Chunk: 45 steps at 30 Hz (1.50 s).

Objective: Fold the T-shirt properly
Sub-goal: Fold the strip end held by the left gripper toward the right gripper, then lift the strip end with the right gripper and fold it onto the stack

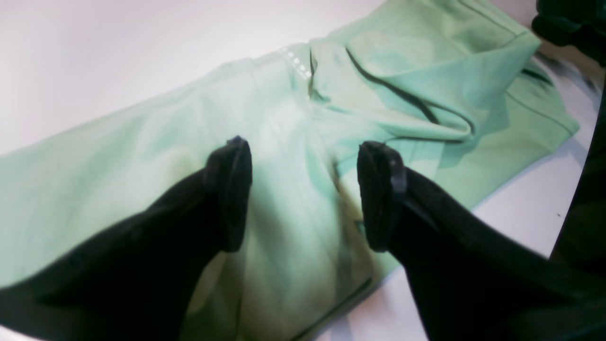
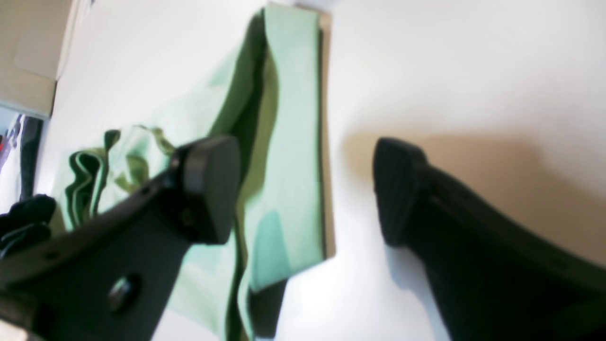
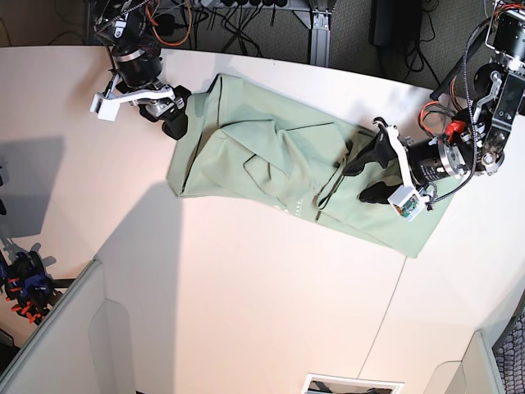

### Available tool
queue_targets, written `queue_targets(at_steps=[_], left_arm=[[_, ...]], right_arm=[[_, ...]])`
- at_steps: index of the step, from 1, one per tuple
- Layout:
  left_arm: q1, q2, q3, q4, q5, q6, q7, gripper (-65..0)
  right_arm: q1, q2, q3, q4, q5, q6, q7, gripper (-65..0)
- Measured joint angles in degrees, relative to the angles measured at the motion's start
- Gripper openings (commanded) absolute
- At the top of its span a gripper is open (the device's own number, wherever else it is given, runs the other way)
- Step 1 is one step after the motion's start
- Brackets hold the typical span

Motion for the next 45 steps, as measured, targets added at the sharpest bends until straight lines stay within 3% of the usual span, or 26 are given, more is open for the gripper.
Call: queue_targets(at_steps=[10, 19, 32, 34, 37, 38, 45], left_arm=[[0.0, 0.0, 0.0, 0.0, 0.0, 0.0, 0.0, -26.6], [0.4, 0.0, 0.0, 0.0, 0.0, 0.0, 0.0, -26.6], [1.8, 0.0, 0.0, 0.0, 0.0, 0.0, 0.0, -26.6], [1.7, 0.0, 0.0, 0.0, 0.0, 0.0, 0.0, -26.6], [1.7, 0.0, 0.0, 0.0, 0.0, 0.0, -0.1, -26.6], [1.7, 0.0, 0.0, 0.0, 0.0, 0.0, -0.1, -26.6], [1.7, 0.0, -1.9, 0.0, -2.5, 0.0, -0.2, -26.7]], right_arm=[[2.3, 0.0, -1.7, -6.7, 2.8, 0.1, 2.2, -21.3], [3.8, -3.1, -4.9, -8.6, 6.6, 1.8, 0.9, -21.3], [3.8, -4.5, -9.8, -8.7, 3.7, 2.0, 2.2, -22.2], [3.8, -4.5, -9.8, -8.7, 2.3, 2.0, 3.7, -31.5], [3.8, -4.7, -9.9, -8.8, 0.4, 1.8, 5.7, -61.3], [3.7, -4.6, -9.9, -8.9, 0.5, 1.8, 6.6, -65.0], [5.0, -3.3, -9.9, -9.1, -5.3, 1.7, 6.8, -65.0]])
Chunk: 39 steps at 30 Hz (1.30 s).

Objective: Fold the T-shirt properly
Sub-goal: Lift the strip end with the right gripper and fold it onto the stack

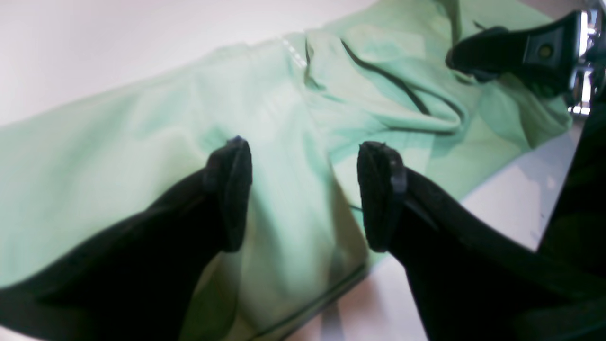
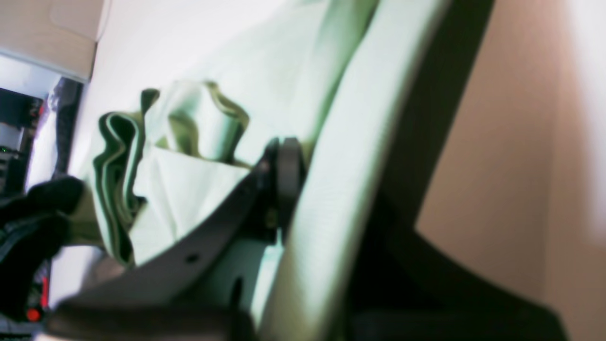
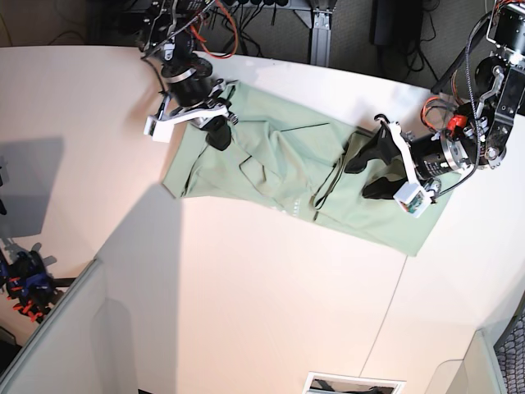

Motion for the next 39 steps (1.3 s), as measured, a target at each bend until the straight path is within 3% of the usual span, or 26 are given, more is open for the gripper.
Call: queue_targets(at_steps=[4, 9, 14, 17, 19, 22, 27, 31, 36, 39], left_arm=[[0.1, 0.1, -3.7, 0.0, -0.9, 0.0, 0.9, -26.7], [0.1, 0.1, -8.4, 0.0, -2.1, 0.0, 2.0, -26.7], [0.1, 0.1, -8.9, 0.0, -2.2, 0.0, 2.1, -26.7], [0.1, 0.1, -9.0, 0.0, -2.1, 0.0, 2.1, -26.7], [0.1, 0.1, -8.9, 0.0, -2.1, 0.0, 2.1, -26.7], [0.1, 0.1, -9.0, 0.0, -2.1, 0.0, 2.1, -26.7], [0.1, 0.1, -9.0, 0.0, -2.1, 0.0, 2.6, -26.7], [0.1, 0.1, -8.9, 0.0, -2.2, 0.0, 2.6, -26.7], [0.1, 0.1, -9.0, 0.0, -3.9, 0.0, 2.8, -26.7], [0.4, 0.1, -9.0, 0.0, -4.4, 0.0, 3.0, -26.7]], right_arm=[[0.9, 4.0, 2.1, 0.0, -0.2, 0.0, -0.1, -65.0], [0.7, 10.6, 9.2, 0.0, -0.9, 0.0, -0.1, -65.0], [0.7, 16.1, 14.4, 0.0, -0.5, -0.2, -0.4, -65.0], [0.7, 17.5, 14.8, 2.2, 1.4, -0.4, -4.2, -65.0], [1.1, 16.4, 14.7, 5.7, 2.4, -0.5, -7.4, -65.0], [1.3, 13.0, 11.9, 13.4, 2.2, -0.7, -7.9, -65.0], [1.3, 5.4, -0.4, 23.3, -2.3, -0.7, -6.3, -65.0], [3.0, -0.4, -13.8, 21.5, -13.2, -0.4, -5.0, -65.0], [6.2, -1.3, -24.2, 13.0, -26.1, 0.0, -0.5, -65.0], [6.4, -1.0, -25.6, 8.7, -27.6, -0.3, 0.4, -38.5]])
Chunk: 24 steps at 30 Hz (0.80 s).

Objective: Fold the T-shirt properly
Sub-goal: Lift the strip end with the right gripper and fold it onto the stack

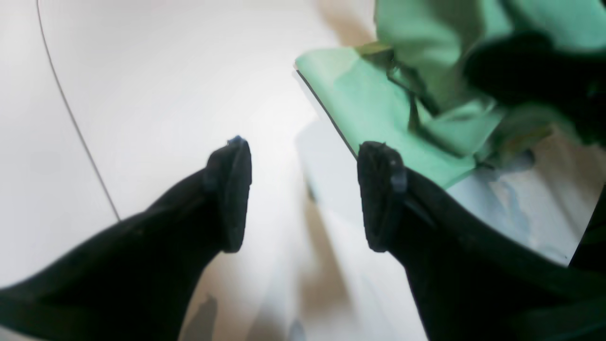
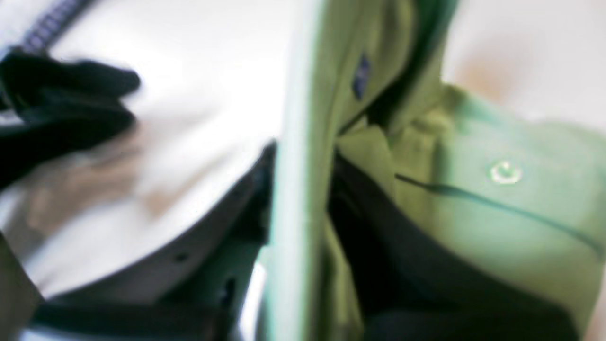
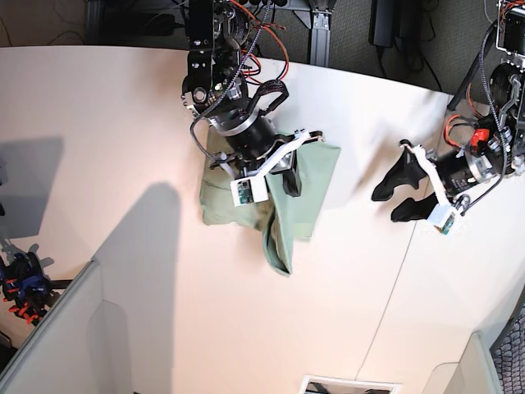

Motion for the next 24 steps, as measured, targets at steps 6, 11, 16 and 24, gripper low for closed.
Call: queue_targets(at_steps=[6, 11, 16, 24], left_arm=[[0.7, 0.0, 0.0, 0.0, 0.0, 0.0, 0.2, -26.7], [0.6, -0.7, 0.1, 0.0, 0.0, 0.0, 0.0, -26.7], [-0.5, -3.4, -1.9, 0.0, -3.0, 0.0, -0.3, -26.7], [-2.2, -5.4, -5.7, 0.0, -7.5, 0.0, 0.3, -27.0]], right_arm=[[0.0, 0.1, -2.4, -1.6, 1.5, -0.1, 0.0, -26.8], [0.0, 0.0, -4.3, -1.6, 4.2, -0.1, 0.0, -26.8], [0.2, -0.2, -6.3, -1.5, 11.4, -0.1, -0.7, -26.8], [0.3, -1.8, -7.8, -1.1, 11.9, -0.1, -0.5, -26.9]])
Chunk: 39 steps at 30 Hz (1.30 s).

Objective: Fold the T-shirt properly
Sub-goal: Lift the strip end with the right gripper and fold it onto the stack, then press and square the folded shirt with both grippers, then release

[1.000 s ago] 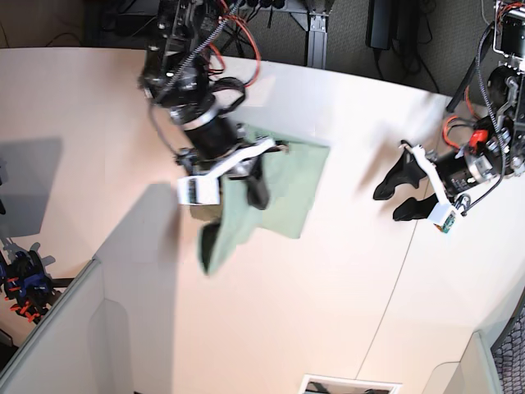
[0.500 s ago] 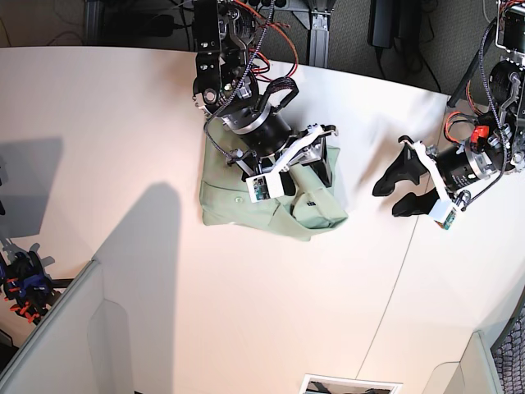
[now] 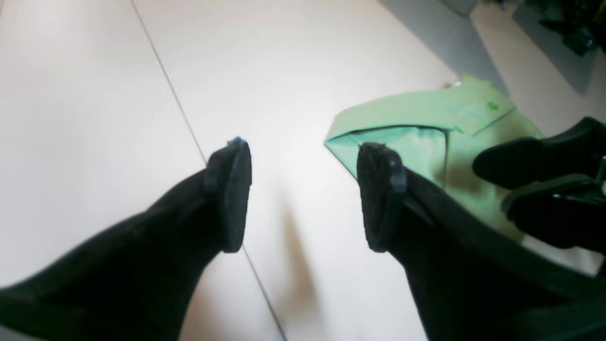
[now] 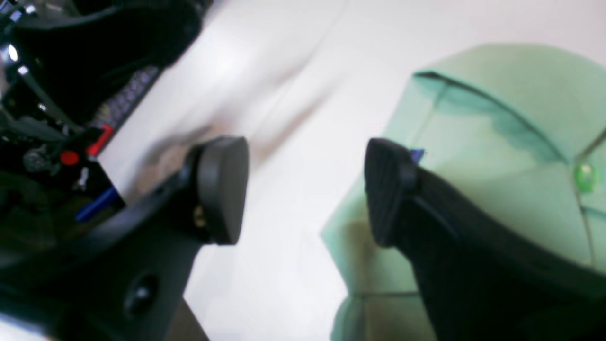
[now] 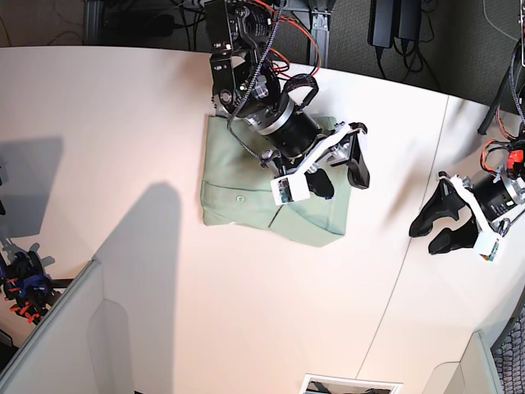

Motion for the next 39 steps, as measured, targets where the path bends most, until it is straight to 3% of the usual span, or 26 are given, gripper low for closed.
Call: queue_targets(at_steps=[1, 2, 5, 7, 11, 15, 18, 22, 26, 30, 32, 35, 39], left_arm=[[0.0, 0.0, 0.5, 0.0, -0.5, 0.0, 0.2, -28.3], [0.0, 0.2, 0.9, 0.0, -0.8, 0.0, 0.3, -32.6], [0.0, 0.5, 4.2, 0.0, -1.1, 0.0, 0.2, -54.9], [0.0, 1.1, 7.7, 0.8, -1.1, 0.0, 0.5, -62.0], [0.0, 2.7, 15.6, 3.8, 4.2, -0.2, 0.3, -63.7], [-0.1, 3.7, 24.9, 4.9, 9.2, -0.2, 0.4, -63.7], [0.1, 5.1, 30.9, 4.9, 13.6, -0.2, 0.4, -63.7], [-0.1, 7.4, 35.9, 4.8, 19.7, -0.4, 0.3, -63.7], [-0.4, 7.5, 36.3, 3.4, 25.8, -0.5, -1.6, -63.7], [-3.9, 6.5, 36.0, -0.8, 26.0, -0.1, -2.7, -63.7], [-5.8, 6.5, 35.8, -4.1, 26.6, 1.0, -3.9, -63.7], [-8.8, 6.6, 36.0, -9.9, 25.7, 0.5, -7.2, -63.7], [-13.6, 5.9, 35.9, -16.9, 25.6, 0.3, -10.3, -63.7]], right_arm=[[0.2, -0.2, 0.0, 0.4, -2.4, 0.0, 1.6, -28.2], [0.3, -0.3, 0.0, 0.8, -4.8, 0.0, 3.2, -33.6], [2.9, -0.2, 1.9, 1.6, -13.8, 0.3, 5.0, -65.0], [5.3, 0.6, 4.2, 1.6, -18.3, 0.2, 5.3, -65.0], [9.8, 3.3, 10.3, 1.5, -21.8, 0.2, 5.6, -65.0], [15.8, 5.7, 16.5, -3.2, -21.2, 0.1, 7.2, -65.0], [20.5, 7.8, 18.3, -13.0, -17.8, -0.1, 8.9, -65.0], [25.7, 10.9, 14.8, -27.6, -17.5, 0.2, 9.3, -65.0], [27.8, 14.6, 7.6, -32.4, -18.6, 0.7, 9.7, -65.0], [26.3, 19.2, 2.8, -31.3, -18.1, 0.8, 9.2, -65.0], [24.2, 20.9, 1.7, -29.2, -15.7, 0.9, 6.3, -65.0], [19.3, 22.8, 1.7, -23.6, -13.2, 0.7, 2.6, -65.0], [10.7, 24.7, 1.7, -13.7, -11.3, 0.6, 2.2, -65.0]])
